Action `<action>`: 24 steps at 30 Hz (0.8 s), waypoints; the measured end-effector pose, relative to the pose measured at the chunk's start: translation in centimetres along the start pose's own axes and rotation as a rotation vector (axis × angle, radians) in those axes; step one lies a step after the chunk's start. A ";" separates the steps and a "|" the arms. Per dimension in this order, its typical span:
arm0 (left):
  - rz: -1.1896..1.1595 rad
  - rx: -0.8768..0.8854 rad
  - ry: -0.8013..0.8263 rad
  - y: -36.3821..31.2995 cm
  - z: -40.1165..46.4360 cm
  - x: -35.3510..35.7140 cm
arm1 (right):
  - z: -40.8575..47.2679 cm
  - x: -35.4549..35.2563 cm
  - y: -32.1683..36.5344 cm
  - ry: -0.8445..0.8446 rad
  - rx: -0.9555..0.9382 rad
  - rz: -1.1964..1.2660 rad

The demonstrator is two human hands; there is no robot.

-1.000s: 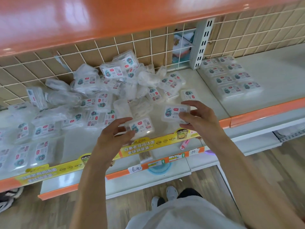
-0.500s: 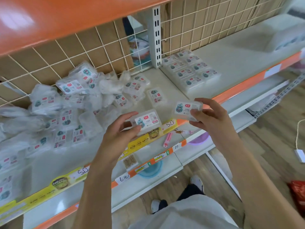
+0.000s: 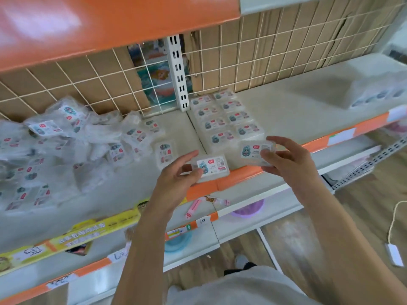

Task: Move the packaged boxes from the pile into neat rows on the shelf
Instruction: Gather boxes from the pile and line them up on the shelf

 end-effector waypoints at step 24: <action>0.236 -0.223 -0.254 -2.0 3.8 5.6 | 10.5 -2.9 0.7 0.257 0.067 -0.550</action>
Point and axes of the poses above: each hand's wrist, its own z-axis towards the middle knuckle, its own x-axis out of the palm, y = z × x, the point moved 5 cm from there along z, towards the middle knuckle, and after that the axes turned 13 degrees about z, right-handed, at the moved point
